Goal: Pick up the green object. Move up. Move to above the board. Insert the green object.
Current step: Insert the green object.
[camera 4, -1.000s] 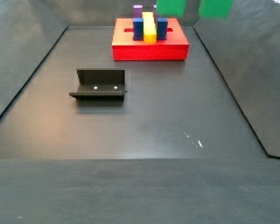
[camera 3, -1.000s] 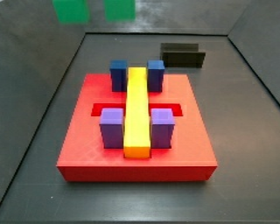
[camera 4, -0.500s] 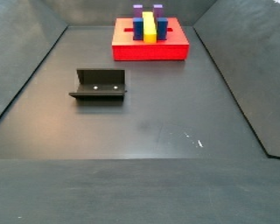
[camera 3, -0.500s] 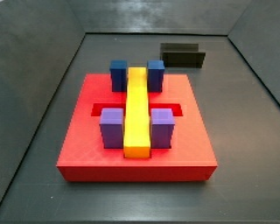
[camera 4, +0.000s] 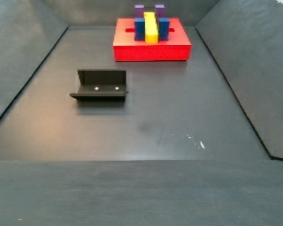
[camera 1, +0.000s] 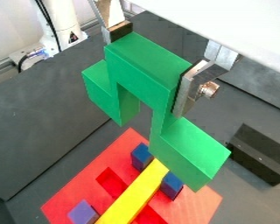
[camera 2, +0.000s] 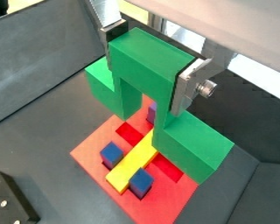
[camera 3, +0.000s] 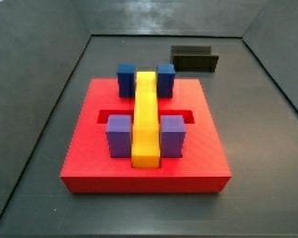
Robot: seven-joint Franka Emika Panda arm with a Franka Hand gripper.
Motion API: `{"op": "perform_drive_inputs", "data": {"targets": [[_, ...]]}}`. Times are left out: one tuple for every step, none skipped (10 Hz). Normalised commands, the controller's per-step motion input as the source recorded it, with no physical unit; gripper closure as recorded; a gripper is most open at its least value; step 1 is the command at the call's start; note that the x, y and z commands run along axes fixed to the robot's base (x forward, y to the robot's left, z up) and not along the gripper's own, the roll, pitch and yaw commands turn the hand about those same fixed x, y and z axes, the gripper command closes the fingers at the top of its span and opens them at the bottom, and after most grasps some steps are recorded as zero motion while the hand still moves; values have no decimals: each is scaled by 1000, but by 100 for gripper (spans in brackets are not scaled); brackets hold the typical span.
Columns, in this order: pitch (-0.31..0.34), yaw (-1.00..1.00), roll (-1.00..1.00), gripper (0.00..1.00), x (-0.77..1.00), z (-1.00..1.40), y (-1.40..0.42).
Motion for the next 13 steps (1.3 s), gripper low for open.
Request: {"op": "perform_drive_inputs", "data": {"targets": [[0, 0, 0, 100, 0, 0, -31], [-23, 0, -6, 100, 0, -91, -103], [-19, 0, 51, 100, 0, -437, -234], [-70, 0, 164, 100, 0, -909, -340], [-67, 34, 171, 100, 0, -1000, -340], [-66, 57, 174, 100, -20, -997, -329], [-76, 74, 149, 100, 0, -994, -246], [-96, 63, 94, 100, 37, -986, -120], [-83, 17, 57, 100, 91, -880, -51], [-117, 0, 0, 100, 0, -929, -20], [-107, 17, 0, 100, 0, -880, 0], [-124, 14, -16, 100, 0, -800, -9], [-114, 11, 0, 100, 77, -669, -109]]}}
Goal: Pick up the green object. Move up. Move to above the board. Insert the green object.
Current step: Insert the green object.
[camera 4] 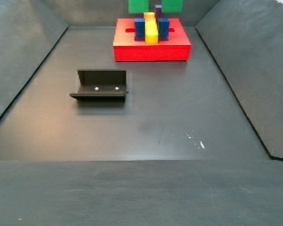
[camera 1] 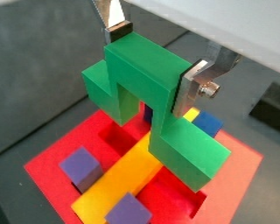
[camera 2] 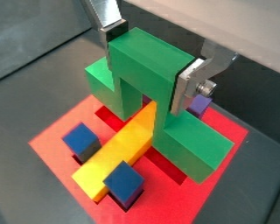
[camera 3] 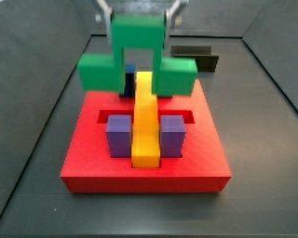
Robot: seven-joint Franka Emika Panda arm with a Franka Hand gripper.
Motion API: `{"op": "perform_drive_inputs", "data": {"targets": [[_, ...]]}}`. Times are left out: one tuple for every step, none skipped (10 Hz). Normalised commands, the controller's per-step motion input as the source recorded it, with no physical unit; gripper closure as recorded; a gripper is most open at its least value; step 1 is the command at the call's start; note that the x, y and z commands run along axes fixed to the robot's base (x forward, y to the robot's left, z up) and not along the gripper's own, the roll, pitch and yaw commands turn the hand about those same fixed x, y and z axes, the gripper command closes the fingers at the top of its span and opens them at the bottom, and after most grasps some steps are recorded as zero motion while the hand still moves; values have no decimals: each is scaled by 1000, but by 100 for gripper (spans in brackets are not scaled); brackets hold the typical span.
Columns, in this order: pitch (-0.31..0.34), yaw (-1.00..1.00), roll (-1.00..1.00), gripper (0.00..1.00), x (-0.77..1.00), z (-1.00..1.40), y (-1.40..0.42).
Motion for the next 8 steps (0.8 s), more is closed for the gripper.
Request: {"op": "perform_drive_inputs", "data": {"targets": [[-94, 20, 0, 100, 209, -491, -149], [-64, 31, 0, 100, 243, -306, -154], [-13, 0, 0, 100, 289, -237, -31], [0, 0, 0, 100, 123, -206, 0], [0, 0, 0, 100, 0, -143, 57], [0, 0, 0, 100, 46, -114, 111], [0, 20, 0, 100, 0, -91, 129], [0, 69, 0, 100, 0, -83, 94]]}}
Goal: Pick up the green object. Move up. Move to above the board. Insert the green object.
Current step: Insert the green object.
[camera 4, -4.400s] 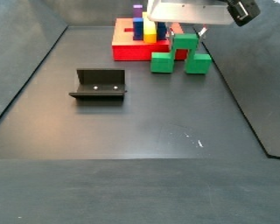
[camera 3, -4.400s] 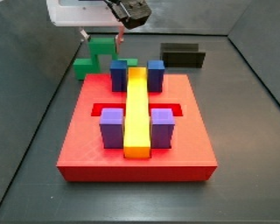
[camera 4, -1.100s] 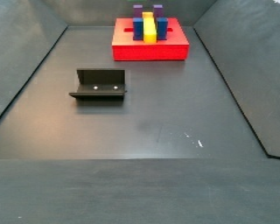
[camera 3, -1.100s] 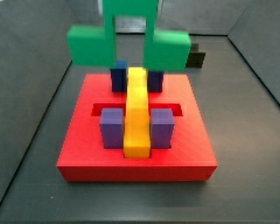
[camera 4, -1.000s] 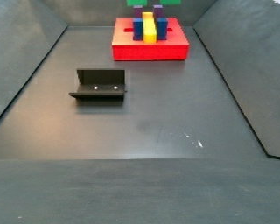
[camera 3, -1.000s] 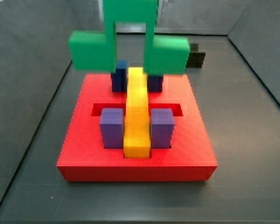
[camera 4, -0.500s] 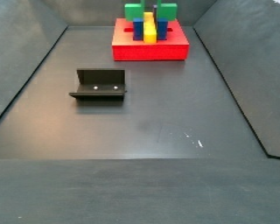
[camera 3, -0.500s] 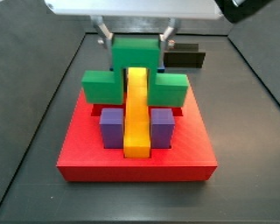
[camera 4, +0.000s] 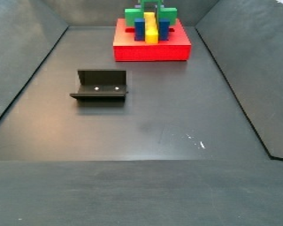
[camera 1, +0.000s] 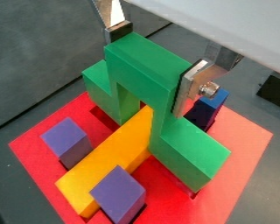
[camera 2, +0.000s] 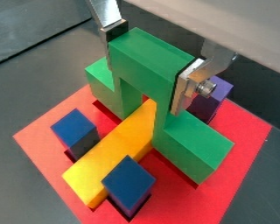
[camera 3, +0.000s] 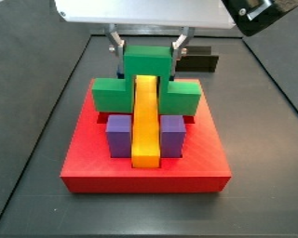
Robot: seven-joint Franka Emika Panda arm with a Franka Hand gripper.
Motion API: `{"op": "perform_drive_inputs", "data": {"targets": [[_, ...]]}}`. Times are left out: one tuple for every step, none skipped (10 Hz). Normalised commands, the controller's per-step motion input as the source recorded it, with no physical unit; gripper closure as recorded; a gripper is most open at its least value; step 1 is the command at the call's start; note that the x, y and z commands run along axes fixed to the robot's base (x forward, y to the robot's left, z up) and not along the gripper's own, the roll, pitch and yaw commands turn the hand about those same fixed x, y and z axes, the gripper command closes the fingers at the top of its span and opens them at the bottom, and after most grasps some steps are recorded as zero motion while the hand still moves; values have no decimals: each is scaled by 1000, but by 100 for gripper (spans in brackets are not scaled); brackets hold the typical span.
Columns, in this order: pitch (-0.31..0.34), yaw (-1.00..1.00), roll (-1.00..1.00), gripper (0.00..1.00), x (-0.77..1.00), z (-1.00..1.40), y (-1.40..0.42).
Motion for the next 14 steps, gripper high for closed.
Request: {"op": "perform_drive_inputs", "data": {"targets": [[-13, 146, 0, 100, 0, -237, 0], [-26, 163, 0, 100, 0, -331, -100], [-11, 163, 19, 100, 29, -351, -63], [0, 151, 34, 100, 26, -360, -23], [0, 151, 14, 100, 29, -334, 0], [0, 83, 10, 100, 29, -234, 0], [0, 3, 0, 100, 14, -209, 0], [-23, 0, 0, 100, 0, -249, -23], [-11, -94, -33, 100, 31, -83, -77], [-51, -203, -133, 100, 0, -37, 0], [-70, -200, -159, 100, 0, -43, 0], [-64, -163, -126, 100, 0, -71, 0], [-50, -97, -83, 100, 37, -114, 0], [-31, -17, -31, 100, 140, -209, 0]]}}
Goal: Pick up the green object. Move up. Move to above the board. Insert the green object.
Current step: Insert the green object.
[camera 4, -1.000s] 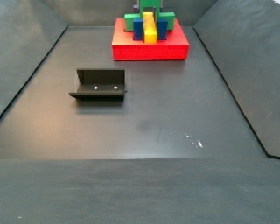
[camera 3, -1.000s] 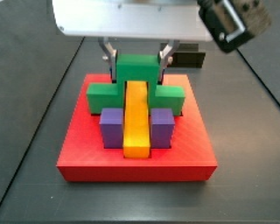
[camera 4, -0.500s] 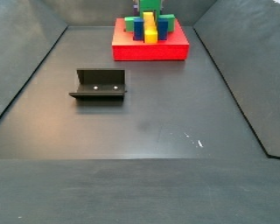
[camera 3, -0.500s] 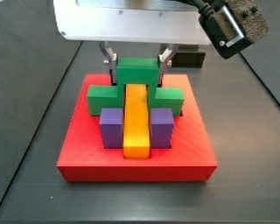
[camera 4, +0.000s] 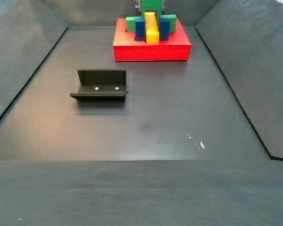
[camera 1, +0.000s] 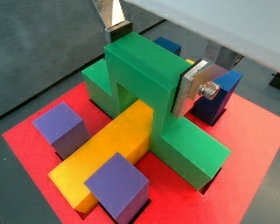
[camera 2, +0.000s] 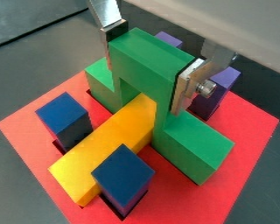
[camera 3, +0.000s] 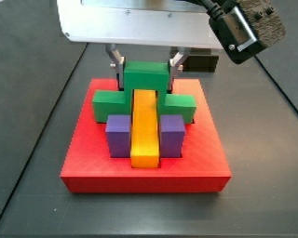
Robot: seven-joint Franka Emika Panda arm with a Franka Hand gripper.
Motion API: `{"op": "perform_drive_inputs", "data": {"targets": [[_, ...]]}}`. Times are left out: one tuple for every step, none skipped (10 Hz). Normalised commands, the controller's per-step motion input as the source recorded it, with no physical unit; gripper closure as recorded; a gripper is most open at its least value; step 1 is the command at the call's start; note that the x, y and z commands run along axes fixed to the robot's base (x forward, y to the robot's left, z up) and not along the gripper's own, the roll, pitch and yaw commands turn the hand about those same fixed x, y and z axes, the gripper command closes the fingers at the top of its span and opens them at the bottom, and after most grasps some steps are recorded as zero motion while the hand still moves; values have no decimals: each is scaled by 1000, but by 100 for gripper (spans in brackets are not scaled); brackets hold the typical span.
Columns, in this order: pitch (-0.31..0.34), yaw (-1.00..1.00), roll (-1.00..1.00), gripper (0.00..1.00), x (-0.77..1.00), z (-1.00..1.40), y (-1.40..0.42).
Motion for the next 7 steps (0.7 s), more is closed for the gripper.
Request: {"op": "perform_drive_inputs", "data": {"targets": [[-29, -14, -43, 100, 251, -186, 0], [-34, -11, -54, 100, 206, -177, 0], [-44, -34, -66, 100, 214, -163, -6], [-37, -46, -43, 100, 89, -194, 0], [-50, -43, -16, 100, 0, -423, 0], [-51, -60, -3, 100, -180, -551, 0], [-54, -26, 0, 100, -177, -586, 0]]}}
